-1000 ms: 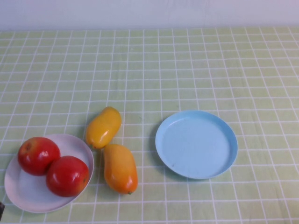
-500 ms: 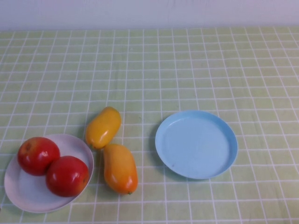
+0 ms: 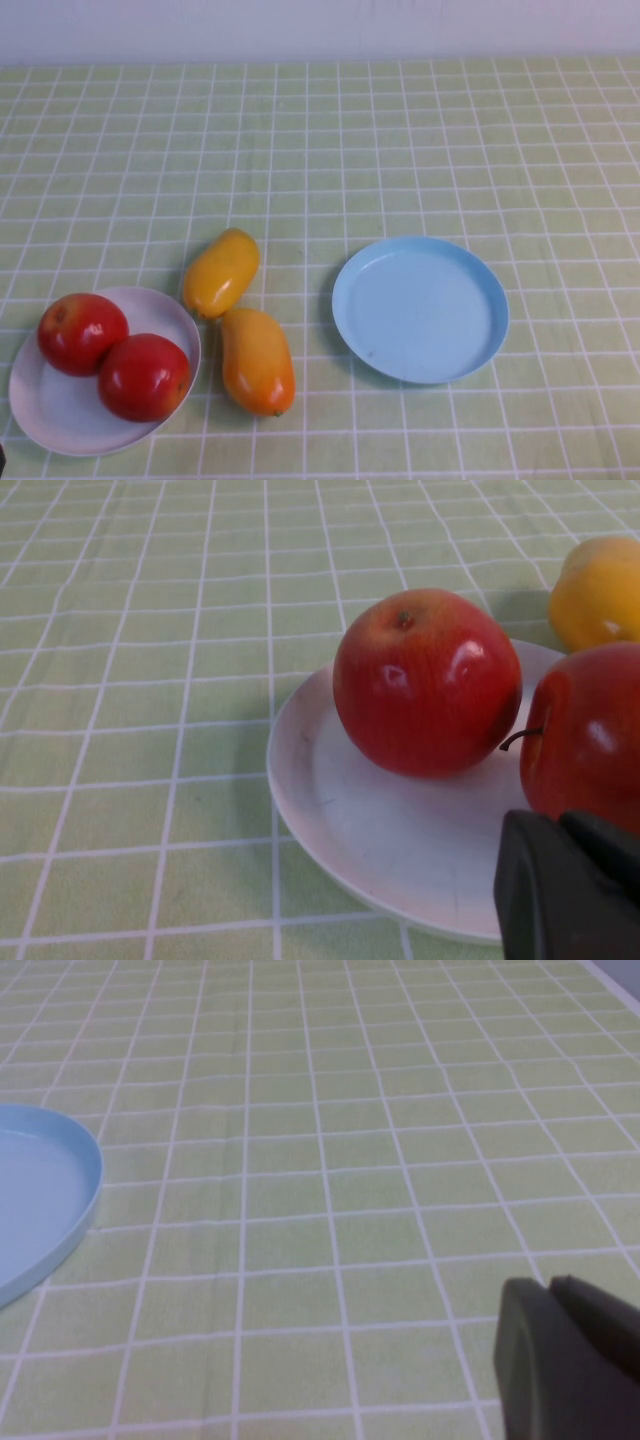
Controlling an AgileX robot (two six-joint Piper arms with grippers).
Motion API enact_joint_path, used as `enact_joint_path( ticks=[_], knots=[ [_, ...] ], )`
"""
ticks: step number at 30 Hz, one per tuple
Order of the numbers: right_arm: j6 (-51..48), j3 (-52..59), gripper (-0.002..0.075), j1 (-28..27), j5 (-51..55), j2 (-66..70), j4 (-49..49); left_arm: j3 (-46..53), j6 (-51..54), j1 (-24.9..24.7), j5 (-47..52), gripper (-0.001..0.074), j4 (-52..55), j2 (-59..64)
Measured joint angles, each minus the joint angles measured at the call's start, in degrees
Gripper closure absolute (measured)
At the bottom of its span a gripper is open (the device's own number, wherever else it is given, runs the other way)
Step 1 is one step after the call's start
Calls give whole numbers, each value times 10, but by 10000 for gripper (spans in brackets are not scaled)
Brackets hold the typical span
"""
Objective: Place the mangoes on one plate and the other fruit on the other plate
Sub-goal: Put another type of fruit in the right plate
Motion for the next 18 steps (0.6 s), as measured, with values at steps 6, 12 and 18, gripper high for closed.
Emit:
enact_joint_path(
  ticks=[6,12,18],
  knots=[
    [0,0,742,0,0,0,0,0,0,0,0,738,0,0],
    [0,0,743,0,0,0,0,0,0,0,0,738,0,0],
    [0,0,742,0,-4,0,-2,0,-1,0,0,738,0,0]
  ],
)
